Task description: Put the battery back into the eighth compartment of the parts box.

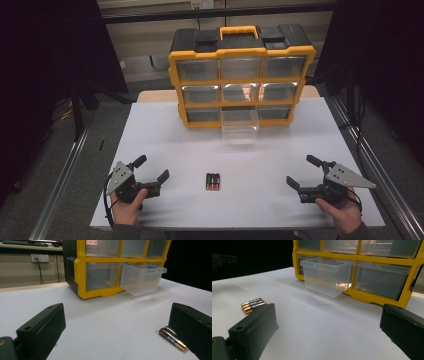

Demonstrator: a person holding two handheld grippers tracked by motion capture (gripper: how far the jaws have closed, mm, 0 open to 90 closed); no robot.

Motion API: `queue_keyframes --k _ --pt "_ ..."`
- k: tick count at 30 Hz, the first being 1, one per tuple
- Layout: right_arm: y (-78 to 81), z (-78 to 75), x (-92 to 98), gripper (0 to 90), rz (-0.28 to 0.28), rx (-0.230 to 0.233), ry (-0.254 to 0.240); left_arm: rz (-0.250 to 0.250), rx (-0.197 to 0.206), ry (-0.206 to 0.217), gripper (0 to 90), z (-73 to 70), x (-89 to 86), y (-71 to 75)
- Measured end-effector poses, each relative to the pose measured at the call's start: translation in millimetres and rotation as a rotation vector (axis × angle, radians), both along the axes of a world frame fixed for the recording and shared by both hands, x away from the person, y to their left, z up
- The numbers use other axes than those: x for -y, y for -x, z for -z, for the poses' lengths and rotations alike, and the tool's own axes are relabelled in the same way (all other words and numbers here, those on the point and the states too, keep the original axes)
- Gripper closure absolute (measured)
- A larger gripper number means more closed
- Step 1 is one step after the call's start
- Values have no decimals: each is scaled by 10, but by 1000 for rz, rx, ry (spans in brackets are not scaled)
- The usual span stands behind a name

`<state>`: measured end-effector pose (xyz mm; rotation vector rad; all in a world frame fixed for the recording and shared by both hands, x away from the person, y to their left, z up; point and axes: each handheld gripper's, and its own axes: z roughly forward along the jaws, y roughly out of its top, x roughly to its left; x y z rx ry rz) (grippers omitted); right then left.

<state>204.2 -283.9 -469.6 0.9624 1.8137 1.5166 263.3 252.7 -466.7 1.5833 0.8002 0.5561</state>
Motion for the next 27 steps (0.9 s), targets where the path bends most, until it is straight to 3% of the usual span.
queue_keyframes --k 9,10,11,15,27 --pt "0 4 -7 4 -9 -3 3 5 -6 -2 8 -11 66 5" --pt "-1 4 -6 4 -8 -4 2 25 3 -29 6 -22 64 -3" --pt "-1 3 -6 4 -11 -4 1 25 3 -29 5 -22 64 -3" --pt "-3 2 -6 5 -10 -5 -2 25 -13 -31 7 -30 134 -8" --pt "-9 8 -17 6 -15 -13 4 93 -61 -52 9 -72 404 -50"
